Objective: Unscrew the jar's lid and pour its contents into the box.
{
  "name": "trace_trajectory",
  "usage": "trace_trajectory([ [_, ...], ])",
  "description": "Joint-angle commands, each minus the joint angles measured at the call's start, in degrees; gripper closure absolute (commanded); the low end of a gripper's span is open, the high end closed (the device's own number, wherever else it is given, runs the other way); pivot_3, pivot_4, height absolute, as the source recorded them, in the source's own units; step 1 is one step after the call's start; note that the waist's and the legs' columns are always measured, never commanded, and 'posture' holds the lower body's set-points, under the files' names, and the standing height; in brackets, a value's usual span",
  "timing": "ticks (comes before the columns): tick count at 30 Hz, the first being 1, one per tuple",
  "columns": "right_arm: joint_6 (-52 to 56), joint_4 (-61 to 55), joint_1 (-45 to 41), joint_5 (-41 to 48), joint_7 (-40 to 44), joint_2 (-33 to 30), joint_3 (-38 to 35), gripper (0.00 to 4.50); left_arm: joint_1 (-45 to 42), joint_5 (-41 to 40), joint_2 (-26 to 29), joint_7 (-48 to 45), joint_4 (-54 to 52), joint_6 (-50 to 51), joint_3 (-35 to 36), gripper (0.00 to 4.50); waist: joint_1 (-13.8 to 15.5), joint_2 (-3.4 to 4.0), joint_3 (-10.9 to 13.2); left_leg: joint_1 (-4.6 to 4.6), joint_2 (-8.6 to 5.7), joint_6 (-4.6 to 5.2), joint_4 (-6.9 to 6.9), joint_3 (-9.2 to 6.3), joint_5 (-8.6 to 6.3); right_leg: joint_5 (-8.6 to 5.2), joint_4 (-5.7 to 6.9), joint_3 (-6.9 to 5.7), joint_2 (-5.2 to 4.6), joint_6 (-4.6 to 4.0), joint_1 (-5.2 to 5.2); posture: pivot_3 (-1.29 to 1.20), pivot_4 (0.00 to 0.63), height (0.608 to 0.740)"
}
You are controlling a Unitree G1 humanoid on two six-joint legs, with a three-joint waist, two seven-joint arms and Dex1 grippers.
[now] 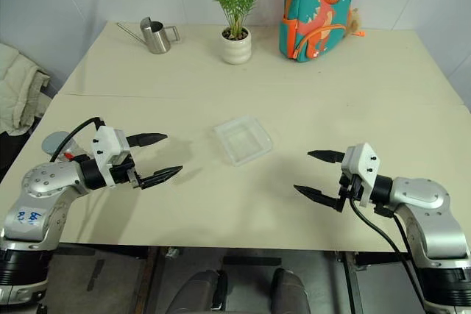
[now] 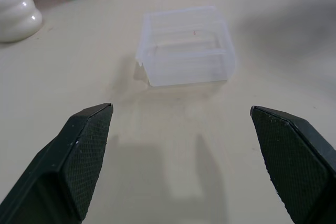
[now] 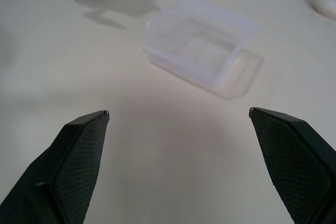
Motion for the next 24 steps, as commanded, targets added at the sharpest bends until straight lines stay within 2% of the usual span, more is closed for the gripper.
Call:
trace_trajectory([
  [1,-0.6,-1.6,-1.5,1.4,0.1,-0.1,-0.5,0.0,-0.6,-0.1,-0.2,1.0,-2.9,-0.1,0.1,0.03,-0.1,0.0,0.0,0.0,0.04,-0.02,0.07,0.0,-0.04,0.01,0.01,0.02,0.03,-0.01,0.0,0.0,0.15,0.74],
  [6,-1.3,2.8,-7.0,0.7,1.3,1.9,3.5,0.0,6.3,-1.1,-0.5,4.0,-8.6,1.1,4.4,0.03,-0.5,0.0,0.0,0.11,0.35,-0.04,0.37,-0.03,-0.37,0.06,0.05,0.35,0.28,-0.09,0.0,0.0,0.15,0.74],
  [10,0.1,6.9,-15.1,1.3,2.3,5.8,7.4,0.0,19.5,-1.8,-3.1,8.6,-17.3,3.2,10.7,0.03,-1.1,0.0,0.0,0.13,0.55,-0.02,0.46,0.07,-0.57,0.06,-0.04,0.6,0.53,-0.09,-0.05,0.0,0.15,0.74],
  [14,-0.3,11.3,-21.7,0.9,4.8,9.8,11.4,0.0,33.3,0.1,-11.5,18.0,-26.4,4.0,15.3,0.03,-1.3,-0.01,0.0,0.11,0.85,-0.08,0.58,0.19,-0.83,0.05,-0.19,0.76,0.86,-0.11,-0.08,0.0,0.15,0.74],
  [16,0.5,11.5,-23.9,1.3,4.9,11.7,12.6,0.0,37.6,0.3,-15.6,22.2,-29.4,4.3,17.4,0.03,-1.0,-0.01,0.0,0.06,0.96,-0.1,0.66,0.2,-0.94,0.05,-0.25,0.76,0.94,-0.13,-0.08,0.0,0.15,0.74],
  [18,1.5,12.4,-26.5,2.1,5.5,14.6,14.1,0.0,41.1,0.9,-22.0,28.6,-32.1,4.8,18.2,0.03,-0.6,-0.01,0.0,0.03,0.97,-0.11,0.7,0.2,-0.96,0.04,-0.25,0.75,0.95,-0.16,-0.12,0.0,0.15,0.74],
  [21,1.5,14.8,-29.8,1.9,6.7,17.3,15.4,0.0,42.9,3.9,-30.1,38.4,-35.8,6.7,17.2,0.03,-0.1,-0.01,0.0,0.04,0.99,-0.01,0.82,0.28,-1.12,0.06,-0.22,0.86,0.95,-0.2,-0.13,0.0,0.15,0.74],
  [24,0.7,17.7,-32.9,1.2,7.5,19.9,16.7,0.0,41.1,7.0,-38.5,48.1,-36.3,6.7,15.7,0.03,0.0,-0.02,0.0,-0.04,1.01,0.2,1.11,0.27,-1.37,0.06,-0.24,0.89,0.95,-0.2,-0.18,0.0,0.15,0.74],
])
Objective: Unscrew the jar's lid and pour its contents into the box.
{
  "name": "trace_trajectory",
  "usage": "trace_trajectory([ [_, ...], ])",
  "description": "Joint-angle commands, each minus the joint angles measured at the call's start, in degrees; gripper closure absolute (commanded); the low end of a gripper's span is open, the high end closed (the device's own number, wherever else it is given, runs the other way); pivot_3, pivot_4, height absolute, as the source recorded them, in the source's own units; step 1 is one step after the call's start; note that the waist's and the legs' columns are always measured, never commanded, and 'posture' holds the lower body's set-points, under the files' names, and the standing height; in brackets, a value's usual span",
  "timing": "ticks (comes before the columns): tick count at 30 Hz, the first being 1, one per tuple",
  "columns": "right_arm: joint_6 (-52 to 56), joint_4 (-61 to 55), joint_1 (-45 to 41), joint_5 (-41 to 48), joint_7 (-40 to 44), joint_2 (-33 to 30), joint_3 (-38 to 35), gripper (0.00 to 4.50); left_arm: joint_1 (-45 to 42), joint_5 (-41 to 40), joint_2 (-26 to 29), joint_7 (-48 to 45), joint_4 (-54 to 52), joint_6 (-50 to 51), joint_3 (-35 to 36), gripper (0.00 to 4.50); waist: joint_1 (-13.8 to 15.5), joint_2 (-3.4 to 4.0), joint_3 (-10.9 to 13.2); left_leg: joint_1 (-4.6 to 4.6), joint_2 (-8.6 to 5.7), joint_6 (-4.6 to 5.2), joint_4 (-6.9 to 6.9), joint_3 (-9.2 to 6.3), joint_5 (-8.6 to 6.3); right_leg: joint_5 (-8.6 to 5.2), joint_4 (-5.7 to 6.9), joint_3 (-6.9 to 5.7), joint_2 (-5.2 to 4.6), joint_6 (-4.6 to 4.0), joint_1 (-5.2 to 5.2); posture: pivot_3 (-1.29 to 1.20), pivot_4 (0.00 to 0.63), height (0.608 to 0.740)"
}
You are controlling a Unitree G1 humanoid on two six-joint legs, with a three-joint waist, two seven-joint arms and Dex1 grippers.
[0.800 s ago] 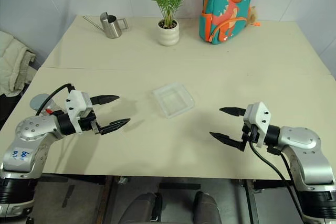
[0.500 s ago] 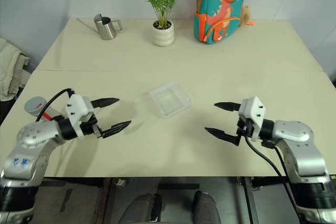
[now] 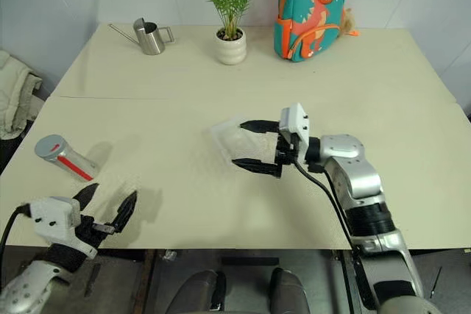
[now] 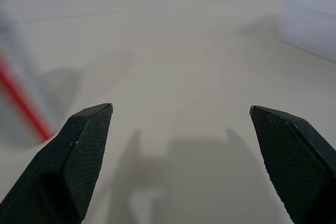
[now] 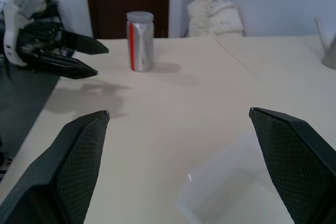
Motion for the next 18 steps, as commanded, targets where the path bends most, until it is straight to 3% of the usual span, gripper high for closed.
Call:
trace_trajectory([
  [1,-0.9,2.0,-3.1,0.0,0.7,2.5,0.6,0.0,-1.1,4.9,-6.5,9.8,-1.7,-1.1,-2.1,0.03,0.0,0.0,0.0,0.01,0.0,0.07,0.07,0.05,-0.05,0.0,0.03,0.06,0.0,0.0,-0.01,0.0,0.15,0.74],
  [5,-1.7,3.0,-4.4,-0.8,0.6,5.1,1.3,0.0,-8.0,12.1,-9.8,18.8,1.9,-2.8,-4.4,0.03,0.0,-0.02,0.0,-0.04,0.0,0.09,0.18,0.16,-0.09,0.01,0.21,0.15,0.01,-0.02,-0.17,0.0,0.15,0.74],
  [12,-1.2,2.9,-5.5,-0.7,0.5,6.6,1.3,0.0,-16.5,16.0,-14.4,30.0,5.6,-5.0,-2.7,0.03,-0.3,-0.11,-0.1,-0.29,0.08,-0.1,0.19,0.71,-0.02,0.03,0.52,0.48,0.04,-0.03,-0.69,0.0,0.15,0.74],
  [18,-0.5,2.6,-5.3,-1.0,0.4,6.1,1.1,0.0,-23.0,18.7,-10.8,34.3,10.1,-2.5,-0.6,0.03,-0.3,-0.12,-0.1,-0.28,0.14,-0.02,0.19,1.0,-0.12,0.04,0.38,0.52,0.04,-0.01,-0.74,0.0,0.15,0.74],
])
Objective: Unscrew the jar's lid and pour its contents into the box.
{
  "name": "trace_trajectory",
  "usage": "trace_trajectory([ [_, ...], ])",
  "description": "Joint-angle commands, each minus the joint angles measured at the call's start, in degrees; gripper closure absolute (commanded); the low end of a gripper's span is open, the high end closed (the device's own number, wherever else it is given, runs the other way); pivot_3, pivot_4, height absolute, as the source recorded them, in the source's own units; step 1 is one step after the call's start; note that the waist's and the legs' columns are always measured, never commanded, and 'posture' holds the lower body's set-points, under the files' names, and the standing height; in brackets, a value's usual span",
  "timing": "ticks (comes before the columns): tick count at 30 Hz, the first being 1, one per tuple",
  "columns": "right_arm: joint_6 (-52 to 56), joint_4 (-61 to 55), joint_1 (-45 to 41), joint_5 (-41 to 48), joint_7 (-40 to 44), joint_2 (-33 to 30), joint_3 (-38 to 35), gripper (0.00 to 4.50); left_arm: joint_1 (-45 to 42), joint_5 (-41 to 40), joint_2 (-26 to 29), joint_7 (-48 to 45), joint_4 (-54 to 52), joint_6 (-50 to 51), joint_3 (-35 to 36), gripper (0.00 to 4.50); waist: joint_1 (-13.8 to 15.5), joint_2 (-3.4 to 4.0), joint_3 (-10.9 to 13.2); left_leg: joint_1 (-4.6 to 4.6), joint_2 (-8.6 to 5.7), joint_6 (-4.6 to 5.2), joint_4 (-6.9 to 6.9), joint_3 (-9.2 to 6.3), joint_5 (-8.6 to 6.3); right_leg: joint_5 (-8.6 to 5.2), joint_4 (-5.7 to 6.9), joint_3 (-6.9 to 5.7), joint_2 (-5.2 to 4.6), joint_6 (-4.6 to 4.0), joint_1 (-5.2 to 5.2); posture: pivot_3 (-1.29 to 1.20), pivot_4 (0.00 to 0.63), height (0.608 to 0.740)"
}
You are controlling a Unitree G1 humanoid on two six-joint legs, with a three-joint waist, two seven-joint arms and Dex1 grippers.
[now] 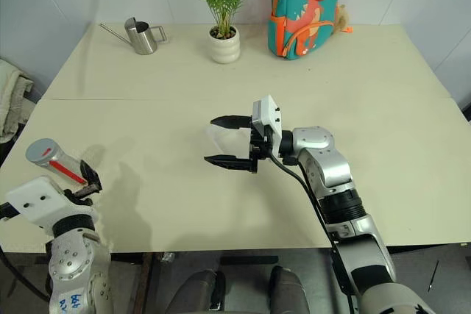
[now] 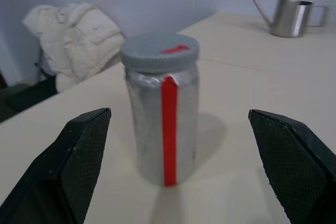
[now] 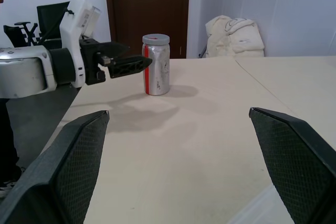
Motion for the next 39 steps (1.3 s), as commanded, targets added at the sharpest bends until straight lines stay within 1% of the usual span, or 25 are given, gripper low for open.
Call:
trace_trajectory([
  [1,-0.2,-1.6,-0.8,0.5,0.0,-0.3,-1.0,0.0,-2.7,2.1,1.0,2.4,1.2,0.5,2.1,0.03,0.0,-0.02,0.0,-0.01,0.01,0.0,0.0,0.01,0.0,0.0,0.0,0.0,0.0,0.0,-0.01,0.0,0.15,0.74],
  [12,1.7,-4.8,1.0,1.1,-1.4,-0.6,-1.3,0.0,-8.6,0.1,5.3,0.8,7.9,0.7,6.0,0.03,0.0,-0.04,0.0,0.0,0.04,-0.04,0.0,0.09,-0.03,0.0,0.01,0.05,0.0,0.0,-0.07,0.0,0.15,0.74],
  [19,2.8,-5.6,1.8,1.5,-2.0,-0.3,-1.2,0.0,-12.8,-0.2,9.2,1.1,15.7,-2.3,8.1,0.03,0.0,-0.04,0.0,0.02,0.06,-0.05,0.0,0.11,-0.04,0.0,0.04,0.06,0.01,0.0,-0.08,0.0,0.15,0.74],
  [23,3.1,-5.8,2.2,1.5,-2.0,-0.3,-1.1,0.0,-14.9,-0.1,10.4,1.4,18.9,-3.8,8.2,0.03,0.0,-0.05,0.0,0.02,0.06,-0.06,0.0,0.14,-0.05,0.01,0.03,0.07,0.01,0.01,-0.11,0.0,0.15,0.74],
  [29,3.0,-5.2,2.3,1.4,-2.2,-0.2,-1.2,0.0,-17.2,-0.6,10.8,1.7,22.9,-5.8,8.4,0.03,0.0,-0.07,0.0,0.02,0.06,-0.07,0.0,0.19,-0.06,0.01,0.03,0.07,0.01,0.01,-0.12,0.0,0.15,0.74],
  [33,2.8,-5.0,2.7,1.3,-2.2,-0.4,-1.2,0.0,-18.1,0.5,10.8,2.8,24.3,-6.6,7.8,0.03,0.0,-0.09,0.0,0.02,0.06,-0.07,0.0,0.21,-0.06,0.01,0.03,0.07,0.01,0.02,-0.12,0.0,0.15,0.74],
  [39,3.2,-4.5,2.9,1.4,-1.9,-0.8,-1.4,0.0,-18.7,2.5,7.8,7.9,22.1,-6.3,6.8,0.03,0.0,-0.09,-0.1,0.02,0.06,-0.08,-0.01,0.21,-0.07,0.02,0.02,0.07,0.0,0.02,-0.12,0.0,0.15,0.74],
])
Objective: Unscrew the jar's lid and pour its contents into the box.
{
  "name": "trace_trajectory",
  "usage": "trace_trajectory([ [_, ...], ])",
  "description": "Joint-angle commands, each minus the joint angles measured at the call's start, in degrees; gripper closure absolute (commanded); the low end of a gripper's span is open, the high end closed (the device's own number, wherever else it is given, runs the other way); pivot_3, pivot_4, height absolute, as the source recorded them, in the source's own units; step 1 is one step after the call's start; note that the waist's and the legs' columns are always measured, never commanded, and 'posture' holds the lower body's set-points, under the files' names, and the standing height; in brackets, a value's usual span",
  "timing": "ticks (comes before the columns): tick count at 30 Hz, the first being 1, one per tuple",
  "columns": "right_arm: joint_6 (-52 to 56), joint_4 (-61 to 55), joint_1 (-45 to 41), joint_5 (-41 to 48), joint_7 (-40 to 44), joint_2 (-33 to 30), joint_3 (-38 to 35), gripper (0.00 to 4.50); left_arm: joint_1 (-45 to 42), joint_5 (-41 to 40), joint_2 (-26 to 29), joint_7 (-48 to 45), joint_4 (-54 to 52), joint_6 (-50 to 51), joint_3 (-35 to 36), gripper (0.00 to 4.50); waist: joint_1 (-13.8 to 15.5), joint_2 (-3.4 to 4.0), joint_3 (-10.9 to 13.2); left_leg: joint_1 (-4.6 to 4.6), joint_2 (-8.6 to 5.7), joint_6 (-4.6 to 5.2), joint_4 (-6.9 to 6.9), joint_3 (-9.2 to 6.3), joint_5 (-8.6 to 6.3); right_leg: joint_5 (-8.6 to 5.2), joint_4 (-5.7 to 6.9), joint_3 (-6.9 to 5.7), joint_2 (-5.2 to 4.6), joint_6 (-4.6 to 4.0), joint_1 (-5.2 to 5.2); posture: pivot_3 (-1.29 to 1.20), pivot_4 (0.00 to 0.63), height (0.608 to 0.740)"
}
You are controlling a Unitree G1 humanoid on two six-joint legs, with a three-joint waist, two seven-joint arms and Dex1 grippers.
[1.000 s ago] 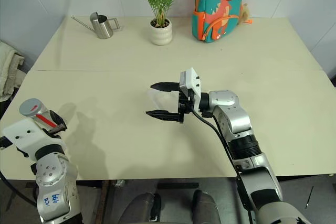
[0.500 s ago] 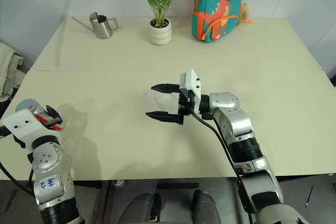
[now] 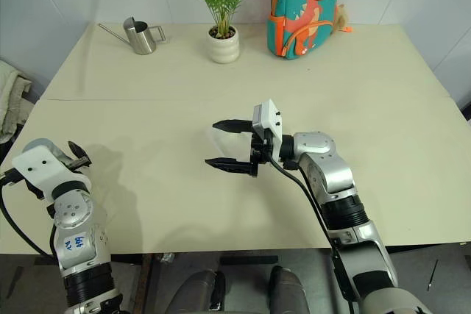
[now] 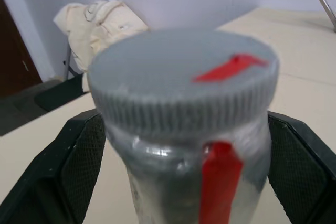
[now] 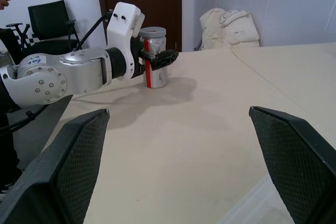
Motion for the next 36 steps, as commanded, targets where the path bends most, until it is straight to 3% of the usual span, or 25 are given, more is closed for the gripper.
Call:
trace_trajectory([
  [1,0.5,-1.0,0.2,1.2,0.6,-0.7,-1.1,0.0,-0.3,2.2,-1.8,3.7,-3.3,-0.7,-0.7,0.03,0.0,0.0,0.0,0.0,0.0,0.0,0.0,0.0,0.0,0.0,0.0,0.0,0.0,0.0,0.0,0.0,0.15,0.74],
  [6,1.8,-0.8,0.6,1.6,1.7,-1.2,-0.9,0.0,-1.0,2.7,-3.0,5.9,-2.7,-0.5,-1.1,0.03,0.0,-0.01,0.0,0.0,0.01,0.0,0.0,0.01,0.0,0.0,0.0,0.0,0.0,0.0,0.0,0.0,0.15,0.74],
  [19,2.8,0.9,0.8,1.7,3.3,-1.7,-1.2,0.0,-7.8,2.2,0.2,9.5,7.3,-4.4,0.4,0.03,0.0,-0.03,0.0,0.01,-0.02,-0.01,0.0,0.06,-0.02,0.01,-0.03,-0.02,0.0,0.01,0.0,0.0,0.15,0.74],
  [22,2.9,0.9,1.0,1.7,3.8,-2.0,-1.2,0.0,-7.7,2.7,0.2,10.5,7.3,-4.2,0.5,0.6,0.0,-0.03,0.0,0.0,-0.01,-0.01,0.0,0.07,-0.02,0.01,-0.04,-0.03,0.0,0.01,-0.01,0.0,0.15,0.74],
  [28,3.4,0.3,1.9,1.9,4.3,-2.0,-1.0,0.0,-6.3,2.9,-0.1,10.3,4.5,-2.5,-0.3,2.49,0.0,-0.04,0.0,0.0,0.0,-0.01,0.01,0.08,-0.02,0.01,-0.02,-0.03,0.0,0.01,-0.01,0.0,0.15,0.74],
  [33,4.0,-0.7,2.0,2.6,2.8,-1.1,-1.4,0.0,-5.0,3.1,2.0,6.4,1.5,-1.8,-2.1,2.53,0.0,-0.04,0.0,0.01,0.01,-0.02,0.01,0.08,-0.02,0.01,-0.02,-0.03,0.0,0.01,-0.01,0.0,0.15,0.74],
  [36,5.3,-2.0,1.5,2.9,0.1,-1.0,-2.1,0.0,-5.1,1.2,6.7,-2.0,0.1,-0.9,-4.4,2.53,0.0,-0.04,0.0,0.0,0.03,-0.02,0.01,0.09,-0.02,0.01,0.01,-0.04,0.01,0.01,-0.05,0.0,0.15,0.74],
])
